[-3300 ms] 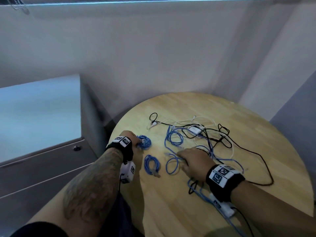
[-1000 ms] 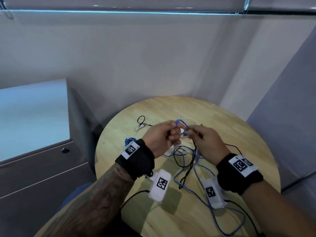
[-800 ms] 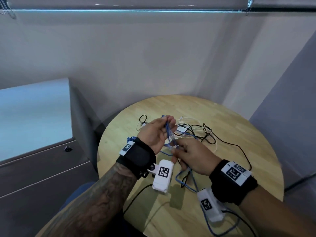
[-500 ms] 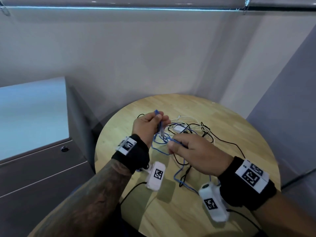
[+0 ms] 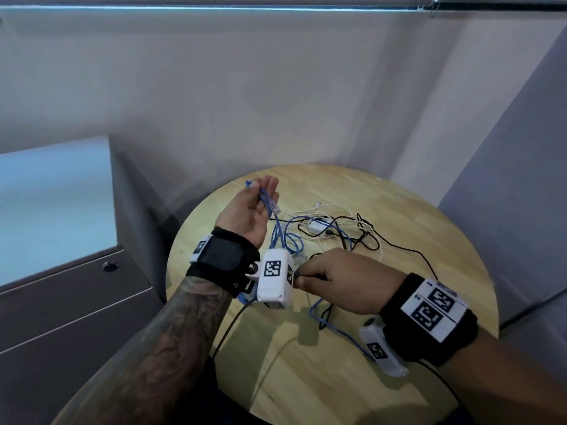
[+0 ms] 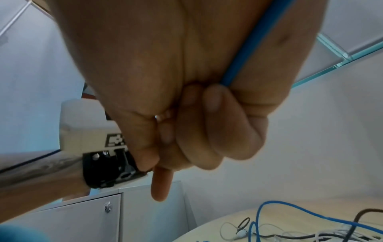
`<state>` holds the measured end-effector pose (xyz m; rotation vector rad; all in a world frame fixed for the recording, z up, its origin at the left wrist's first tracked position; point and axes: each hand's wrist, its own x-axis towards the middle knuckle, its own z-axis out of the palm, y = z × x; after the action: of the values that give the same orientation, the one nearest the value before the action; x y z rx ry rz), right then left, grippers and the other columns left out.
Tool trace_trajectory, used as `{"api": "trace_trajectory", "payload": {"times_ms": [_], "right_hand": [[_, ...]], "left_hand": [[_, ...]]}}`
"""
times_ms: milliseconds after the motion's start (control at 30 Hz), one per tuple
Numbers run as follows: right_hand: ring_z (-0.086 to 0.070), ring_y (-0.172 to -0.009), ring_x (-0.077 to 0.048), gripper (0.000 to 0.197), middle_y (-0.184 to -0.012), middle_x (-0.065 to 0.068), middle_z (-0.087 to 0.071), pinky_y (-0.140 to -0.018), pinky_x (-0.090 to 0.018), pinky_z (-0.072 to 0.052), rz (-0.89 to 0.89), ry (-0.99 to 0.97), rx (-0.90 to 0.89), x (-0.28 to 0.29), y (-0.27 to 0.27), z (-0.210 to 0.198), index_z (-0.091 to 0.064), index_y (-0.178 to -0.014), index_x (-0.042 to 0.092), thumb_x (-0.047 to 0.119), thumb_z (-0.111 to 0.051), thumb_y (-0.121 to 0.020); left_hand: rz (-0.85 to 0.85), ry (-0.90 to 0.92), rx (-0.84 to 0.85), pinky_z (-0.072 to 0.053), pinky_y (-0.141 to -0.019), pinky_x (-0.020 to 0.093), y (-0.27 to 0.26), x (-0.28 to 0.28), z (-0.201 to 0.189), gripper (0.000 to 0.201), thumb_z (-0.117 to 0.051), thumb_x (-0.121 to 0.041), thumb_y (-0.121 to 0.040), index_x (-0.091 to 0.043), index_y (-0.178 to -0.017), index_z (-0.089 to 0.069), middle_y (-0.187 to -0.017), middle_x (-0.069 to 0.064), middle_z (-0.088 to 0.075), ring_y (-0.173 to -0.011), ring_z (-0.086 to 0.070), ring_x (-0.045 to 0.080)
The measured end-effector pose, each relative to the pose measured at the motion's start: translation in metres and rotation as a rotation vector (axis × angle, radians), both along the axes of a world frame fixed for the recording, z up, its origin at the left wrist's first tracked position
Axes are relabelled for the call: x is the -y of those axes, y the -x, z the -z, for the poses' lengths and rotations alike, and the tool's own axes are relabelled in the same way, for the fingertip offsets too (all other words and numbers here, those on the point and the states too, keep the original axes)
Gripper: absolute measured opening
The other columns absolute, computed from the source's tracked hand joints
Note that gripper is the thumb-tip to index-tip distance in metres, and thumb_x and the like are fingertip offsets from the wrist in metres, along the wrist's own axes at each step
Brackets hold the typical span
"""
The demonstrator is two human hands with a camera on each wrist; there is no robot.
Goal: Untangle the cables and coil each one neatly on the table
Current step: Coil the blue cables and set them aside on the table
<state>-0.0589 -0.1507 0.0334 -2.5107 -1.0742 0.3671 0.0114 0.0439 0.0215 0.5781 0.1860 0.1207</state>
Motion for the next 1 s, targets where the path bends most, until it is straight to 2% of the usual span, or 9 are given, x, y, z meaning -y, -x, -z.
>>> {"api": "trace_trajectory", "payload": {"times_ms": [67, 167, 267, 367, 500, 667, 767, 867, 1000], "right_hand": [[-0.041, -0.057, -0.015, 0.039, -0.061, -0.002, -0.042, -0.057, -0.037, -0.034, 0.001, -0.042, 0.045, -0.001, 0.001, -0.002, -0.049, -0.074, 0.012, 0.037, -0.048, -0.102], [-0.052, -0.062, -0.016, 0.036, -0.063, 0.000, -0.055, -0.064, -0.041, -0.047, 0.114, -0.246, 0.169, 0.011, -0.009, -0.014, -0.059, -0.077, 0.015, 0.043, -0.050, -0.098], [-0.059, -0.067, -0.020, 0.026, -0.069, 0.000, -0.064, -0.065, -0.040, -0.050, 0.313, -0.461, 0.359, 0.034, -0.025, -0.023, -0.069, -0.086, 0.021, 0.041, -0.055, -0.095], [-0.059, -0.068, -0.020, 0.018, -0.070, 0.002, -0.066, -0.066, -0.040, -0.051, 0.503, -0.567, 0.453, 0.052, -0.042, -0.015, -0.069, -0.087, 0.028, 0.040, -0.059, -0.094], [-0.063, -0.078, -0.021, 0.025, -0.079, 0.002, -0.069, -0.076, -0.042, -0.053, 0.568, -0.521, 0.287, 0.054, -0.053, 0.014, -0.070, -0.095, 0.023, 0.041, -0.054, -0.099], [-0.056, -0.074, -0.009, 0.028, -0.077, 0.011, -0.061, -0.073, -0.032, -0.048, 0.269, -0.255, 0.017, 0.009, -0.024, 0.040, -0.064, -0.114, 0.024, 0.036, -0.041, -0.105], [-0.057, -0.074, -0.016, 0.029, -0.075, 0.004, -0.061, -0.073, -0.039, -0.049, 0.190, -0.251, 0.078, -0.001, -0.014, 0.028, -0.063, -0.096, 0.019, 0.040, -0.044, -0.102], [-0.046, -0.056, -0.011, 0.025, -0.060, 0.005, -0.050, -0.060, -0.037, -0.044, 0.231, -0.394, 0.049, 0.005, -0.009, 0.009, -0.059, -0.075, 0.015, 0.029, -0.061, -0.096], [-0.038, -0.052, -0.002, 0.018, -0.055, 0.010, -0.047, -0.054, -0.024, -0.038, 0.428, -0.687, 0.111, 0.022, -0.015, -0.018, -0.066, -0.074, 0.014, 0.018, -0.069, -0.092]], "left_hand": [[-0.029, -0.209, 0.034, -0.058, -0.075, 0.029, 0.004, 0.009, 0.007, 0.016, -0.046, 0.000, -0.098, -0.001, -0.094, -0.062, -0.085, 0.010, -0.073, -0.077, -0.074, 0.021], [-0.015, -0.778, 0.129, -0.056, -0.068, 0.023, 0.011, 0.022, 0.016, 0.014, -0.054, 0.004, -0.094, -0.002, -0.092, -0.067, -0.077, 0.006, -0.073, -0.072, -0.072, 0.017], [0.282, -1.086, 0.248, -0.050, -0.066, 0.021, 0.023, 0.039, 0.017, 0.017, -0.051, -0.001, -0.097, -0.005, -0.095, -0.067, -0.074, 0.003, -0.066, -0.063, -0.064, 0.012], [0.530, -0.985, 0.251, -0.043, -0.058, 0.021, 0.037, 0.055, 0.008, 0.032, -0.036, -0.012, -0.105, -0.005, -0.089, -0.063, -0.068, 0.006, -0.054, -0.058, -0.048, 0.017], [0.635, -0.578, 0.200, -0.046, -0.066, 0.028, 0.042, 0.054, -0.003, 0.029, -0.031, -0.001, -0.097, -0.001, -0.094, -0.059, -0.069, 0.003, -0.044, -0.056, -0.039, 0.013], [0.333, -0.111, 0.136, -0.056, -0.080, 0.028, 0.026, 0.035, 0.002, 0.018, -0.041, -0.002, -0.097, 0.000, -0.100, -0.059, -0.079, 0.003, -0.065, -0.066, -0.064, 0.010], [0.135, -0.216, 0.106, -0.058, -0.079, 0.028, 0.018, 0.022, 0.008, 0.017, -0.043, 0.002, -0.098, 0.001, -0.102, -0.060, -0.082, 0.006, -0.070, -0.074, -0.070, 0.015], [0.033, -0.473, 0.110, -0.058, -0.079, 0.028, 0.017, 0.020, 0.014, 0.017, -0.049, 0.007, -0.095, 0.002, -0.094, -0.065, -0.092, 0.015, -0.069, -0.074, -0.071, 0.021], [0.179, -0.885, 0.174, -0.055, -0.068, 0.022, 0.029, 0.031, 0.012, 0.017, -0.050, 0.003, -0.096, 0.003, -0.098, -0.067, -0.082, 0.010, -0.070, -0.066, -0.069, 0.016]]}}
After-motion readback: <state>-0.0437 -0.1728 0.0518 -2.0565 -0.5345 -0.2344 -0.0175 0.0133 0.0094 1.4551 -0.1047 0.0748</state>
